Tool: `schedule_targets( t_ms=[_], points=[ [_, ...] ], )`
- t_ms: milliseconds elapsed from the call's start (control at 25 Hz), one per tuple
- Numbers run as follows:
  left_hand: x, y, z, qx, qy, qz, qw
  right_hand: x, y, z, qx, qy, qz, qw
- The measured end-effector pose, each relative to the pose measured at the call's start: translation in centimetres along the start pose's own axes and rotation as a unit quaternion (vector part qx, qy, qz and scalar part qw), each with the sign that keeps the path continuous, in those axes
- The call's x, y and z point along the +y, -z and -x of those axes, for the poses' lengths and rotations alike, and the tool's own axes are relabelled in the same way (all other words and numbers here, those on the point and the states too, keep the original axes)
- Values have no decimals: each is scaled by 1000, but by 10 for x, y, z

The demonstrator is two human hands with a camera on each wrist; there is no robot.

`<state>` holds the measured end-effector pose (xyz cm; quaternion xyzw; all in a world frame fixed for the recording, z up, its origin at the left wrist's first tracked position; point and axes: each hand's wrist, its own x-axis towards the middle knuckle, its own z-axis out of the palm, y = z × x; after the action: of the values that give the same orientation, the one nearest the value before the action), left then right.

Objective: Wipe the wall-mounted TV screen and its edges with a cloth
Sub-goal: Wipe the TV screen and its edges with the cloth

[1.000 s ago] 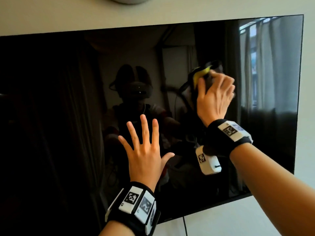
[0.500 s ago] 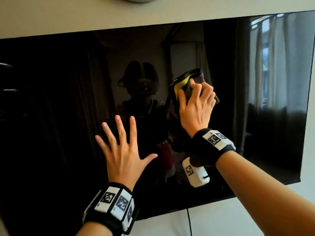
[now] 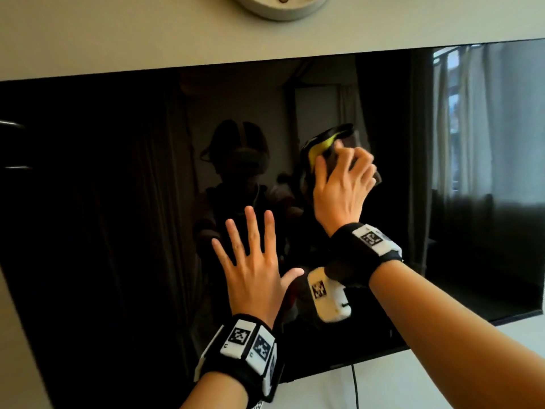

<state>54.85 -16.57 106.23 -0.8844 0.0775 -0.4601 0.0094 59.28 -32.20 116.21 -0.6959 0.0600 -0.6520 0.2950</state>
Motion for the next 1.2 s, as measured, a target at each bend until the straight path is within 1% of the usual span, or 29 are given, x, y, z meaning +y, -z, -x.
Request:
schedule_targets(
  t_ms=[40, 80, 120, 160, 200, 240, 320, 360, 400, 480, 520, 560, 640, 680, 720, 800, 840, 880, 960, 1000, 1040, 1120, 1160, 1200],
  points=[
    [-2, 0, 0, 0, -4, 5, 1000, -1, -1, 6, -18, 44, 7, 999],
    [-4, 1, 1, 1, -11, 10, 1000, 0, 0, 5, -21, 55, 13, 998],
    [-10, 2, 3, 7, -22, 15, 1000, 0, 1, 1, -11, 25, 10, 1000],
    [-19, 4, 4, 15, -34, 19, 999, -4, 0, -2, 4, -21, 0, 1000],
    [-31, 6, 6, 22, -41, 21, 999, -12, -2, 2, 11, -44, -2, 999],
    [-46, 9, 8, 26, -42, 21, 999, -23, -7, 13, 5, -25, 6, 1000],
    [-83, 14, 10, 28, -19, 8, 999, -45, -19, 42, -34, 100, 25, 994],
    [-101, 17, 10, 25, -5, -2, 1000, -50, -21, 46, -42, 133, 26, 990],
    [-116, 19, 11, 18, 7, -11, 1000, -52, -20, 38, -35, 119, 24, 992],
    [-146, 21, 13, 7, 22, -21, 1000, -67, -20, 24, 6, -3, -5, 1000],
    [-157, 21, 15, 3, 25, -21, 999, -77, -23, 27, 7, -34, -15, 999],
    [-164, 21, 17, -1, 24, -19, 1000, -88, -27, 39, -4, -11, -13, 1000],
    [-173, 20, 20, -6, 16, -18, 1000, -103, -37, 68, -41, 126, 9, 991],
    [-174, 19, 21, -6, 13, -20, 1000, -102, -39, 68, -44, 166, 15, 985],
    [-173, 19, 21, -6, 12, -23, 1000, -99, -37, 56, -31, 157, 20, 987],
    [-173, 19, 21, -5, 12, -23, 1000, -105, -36, 35, 22, 20, 3, 1000],
    [-173, 18, 21, -4, 13, -23, 1000, -111, -39, 35, 26, -28, -8, 999],
    [-174, 18, 21, -4, 12, -23, 1000, -118, -42, 44, 19, -21, -9, 1000],
    [-176, 17, 21, -4, 6, -22, 1000, -126, -49, 73, -16, 98, 11, 995],
    [-177, 16, 23, -3, 4, -20, 1000, -122, -49, 74, -26, 134, 13, 991],
    [-179, 15, 24, -1, 0, -16, 1000, -117, -46, 64, -18, 119, 13, 993],
    [-181, 15, 25, 0, -8, -6, 1000, -116, -41, 43, 37, -28, -5, 999],
    [-182, 16, 26, -4, -11, -3, 1000, -119, -43, 43, 45, -71, -13, 996],
    [-184, 17, 26, -7, -16, 1, 1000, -123, -46, 52, 36, -56, -8, 998]
  ],
)
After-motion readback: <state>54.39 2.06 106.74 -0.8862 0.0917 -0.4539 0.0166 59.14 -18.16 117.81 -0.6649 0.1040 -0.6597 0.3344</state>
